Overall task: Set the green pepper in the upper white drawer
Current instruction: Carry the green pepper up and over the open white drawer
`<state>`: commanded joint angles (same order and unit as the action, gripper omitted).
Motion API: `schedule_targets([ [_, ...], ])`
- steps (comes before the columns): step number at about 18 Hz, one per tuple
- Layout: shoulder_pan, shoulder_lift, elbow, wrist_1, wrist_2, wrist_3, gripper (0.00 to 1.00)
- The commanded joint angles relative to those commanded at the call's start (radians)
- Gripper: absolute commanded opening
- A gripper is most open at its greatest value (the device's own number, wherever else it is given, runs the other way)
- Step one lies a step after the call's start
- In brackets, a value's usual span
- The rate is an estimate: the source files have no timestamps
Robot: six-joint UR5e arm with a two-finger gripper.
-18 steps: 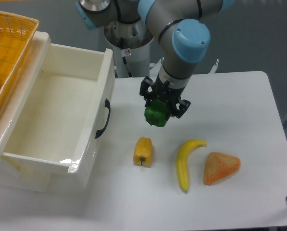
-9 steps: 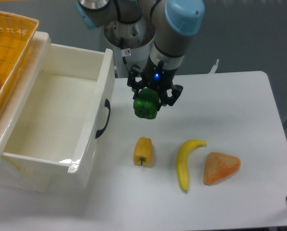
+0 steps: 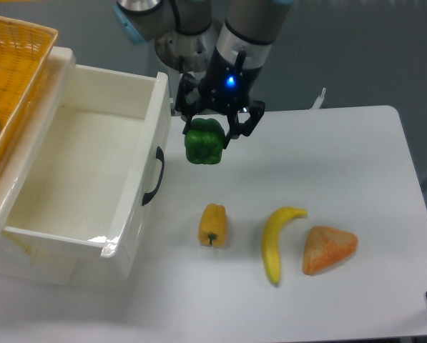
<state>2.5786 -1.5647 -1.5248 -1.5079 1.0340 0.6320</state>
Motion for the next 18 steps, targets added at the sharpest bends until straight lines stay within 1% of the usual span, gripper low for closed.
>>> schedule_targets([
  [5,-0.028,0.017,-0.005,-0.002,-0.029,-0.02,0.49],
  [9,-0.077,0.037,-0.009,-0.002,-0.032,-0.054,0.49],
  [12,-0.13,0.034,-0.009,0.002,-0.045,-0.068,0.49],
  [18,-0.163,0.02,-0.014,0.0,-0.038,-0.069,0.49],
])
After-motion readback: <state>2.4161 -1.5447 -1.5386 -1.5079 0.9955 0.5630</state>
